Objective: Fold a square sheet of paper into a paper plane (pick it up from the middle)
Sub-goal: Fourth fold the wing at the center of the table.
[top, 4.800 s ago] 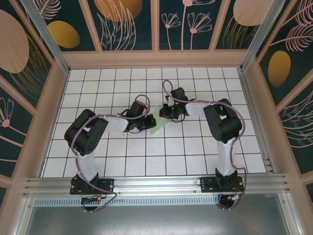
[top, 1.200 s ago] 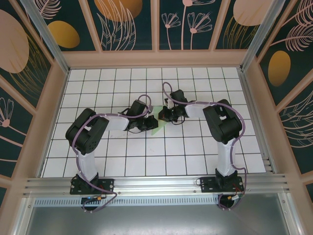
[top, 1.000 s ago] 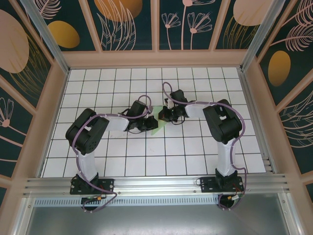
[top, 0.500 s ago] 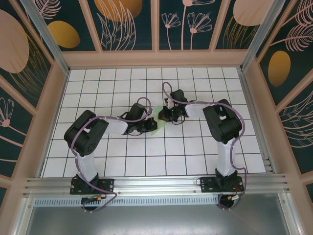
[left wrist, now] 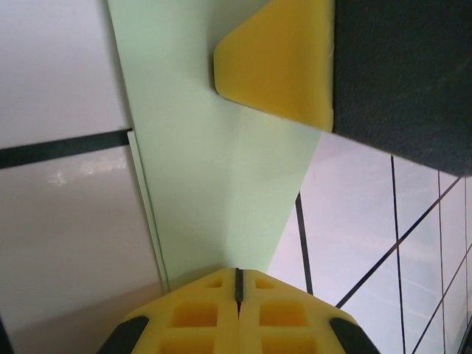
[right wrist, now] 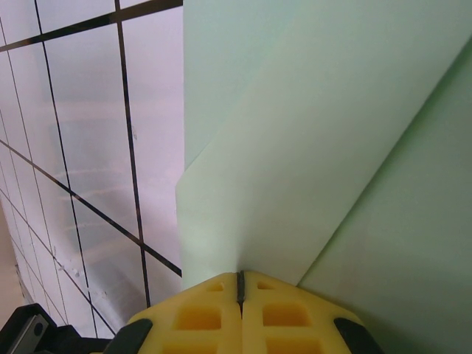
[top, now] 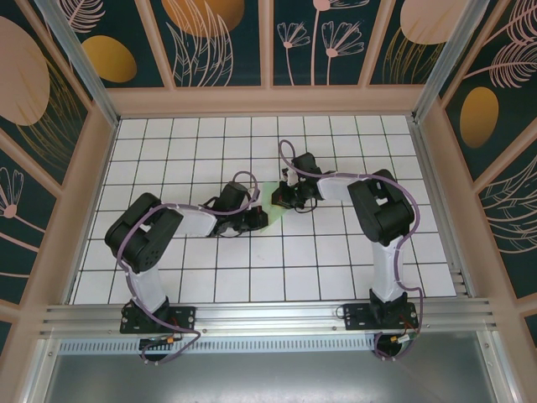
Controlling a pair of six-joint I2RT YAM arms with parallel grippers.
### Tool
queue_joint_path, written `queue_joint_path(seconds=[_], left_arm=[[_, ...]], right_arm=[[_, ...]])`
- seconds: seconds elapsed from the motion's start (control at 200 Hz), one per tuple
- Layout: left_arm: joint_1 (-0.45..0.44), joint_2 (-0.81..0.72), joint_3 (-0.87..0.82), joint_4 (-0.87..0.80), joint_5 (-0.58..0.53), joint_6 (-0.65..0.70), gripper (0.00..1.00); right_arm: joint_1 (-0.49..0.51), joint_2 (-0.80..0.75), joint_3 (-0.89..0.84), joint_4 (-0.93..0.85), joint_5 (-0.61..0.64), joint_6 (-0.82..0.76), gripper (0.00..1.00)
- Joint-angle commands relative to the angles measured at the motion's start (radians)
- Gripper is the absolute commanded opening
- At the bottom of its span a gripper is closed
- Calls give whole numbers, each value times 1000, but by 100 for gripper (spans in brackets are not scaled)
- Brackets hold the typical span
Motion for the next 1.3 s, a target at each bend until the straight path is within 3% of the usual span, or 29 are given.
queue_joint_path(seconds=[0.0, 0.646, 1.001, 1.296], left_arm=[[-29, -4, -59, -199, 47, 15, 0], [-50, -68, -91, -261, 31, 59, 0], [-49, -193, 38, -235, -109, 43, 0], [-42, -90, 135, -216, -215, 11, 0]], right_arm=[[-5, 113, -29, -95, 162, -15, 1], [-6, 116, -30, -105, 168, -17, 1], [-6, 116, -25, -102, 165, -13, 1], [-5, 117, -22, -97, 157, -9, 1]])
